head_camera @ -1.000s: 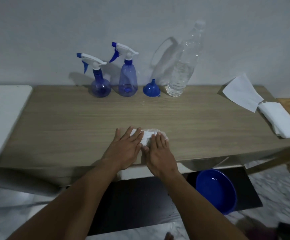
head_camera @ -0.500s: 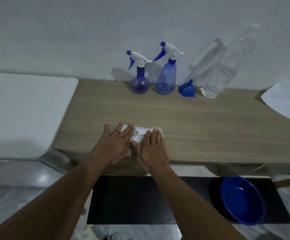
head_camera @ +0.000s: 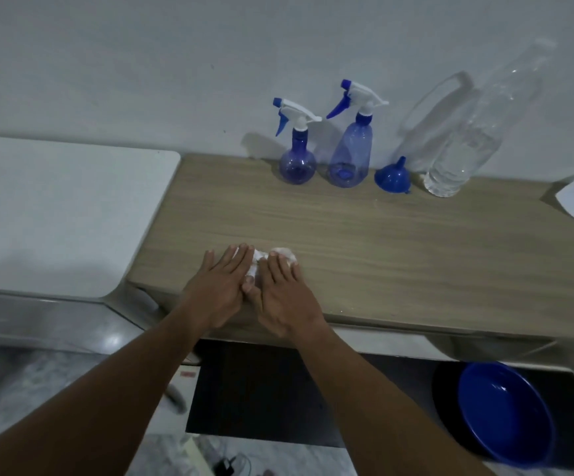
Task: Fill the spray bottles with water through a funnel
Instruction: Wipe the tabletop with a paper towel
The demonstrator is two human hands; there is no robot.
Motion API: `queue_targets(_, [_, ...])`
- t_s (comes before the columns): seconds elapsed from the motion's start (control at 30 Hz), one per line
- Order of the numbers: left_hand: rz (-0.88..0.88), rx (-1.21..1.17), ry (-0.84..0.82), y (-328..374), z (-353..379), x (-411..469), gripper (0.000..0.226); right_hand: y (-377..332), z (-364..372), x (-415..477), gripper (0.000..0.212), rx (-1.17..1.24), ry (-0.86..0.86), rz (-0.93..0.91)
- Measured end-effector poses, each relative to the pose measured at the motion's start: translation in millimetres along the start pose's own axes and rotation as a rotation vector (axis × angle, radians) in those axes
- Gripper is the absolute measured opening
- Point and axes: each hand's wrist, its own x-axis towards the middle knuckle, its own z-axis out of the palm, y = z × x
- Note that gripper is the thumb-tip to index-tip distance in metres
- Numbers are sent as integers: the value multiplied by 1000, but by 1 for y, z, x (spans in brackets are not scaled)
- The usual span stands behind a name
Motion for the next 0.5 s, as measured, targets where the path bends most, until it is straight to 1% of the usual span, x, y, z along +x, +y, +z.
queue_targets(0.1, [-1, 65, -25, 8, 1, 0, 62, 14, 2, -10, 88, -51, -16, -87])
queue_targets(0.17, [9, 75, -24, 19, 0, 2, 65, 27, 3, -19, 78, -65, -10, -119])
queue_targets(0.27, [43, 66, -21, 52, 1, 5, 76, 48, 1, -40, 75, -83, -3, -131])
queue_targets(0.33, [44, 65, -12, 76, 4, 4, 75, 67, -2, -58, 71, -78, -11, -136])
queue_targets(0.5, [-10, -3, 6, 122, -3, 7, 75, 139, -24, -107, 87, -82, -3, -122])
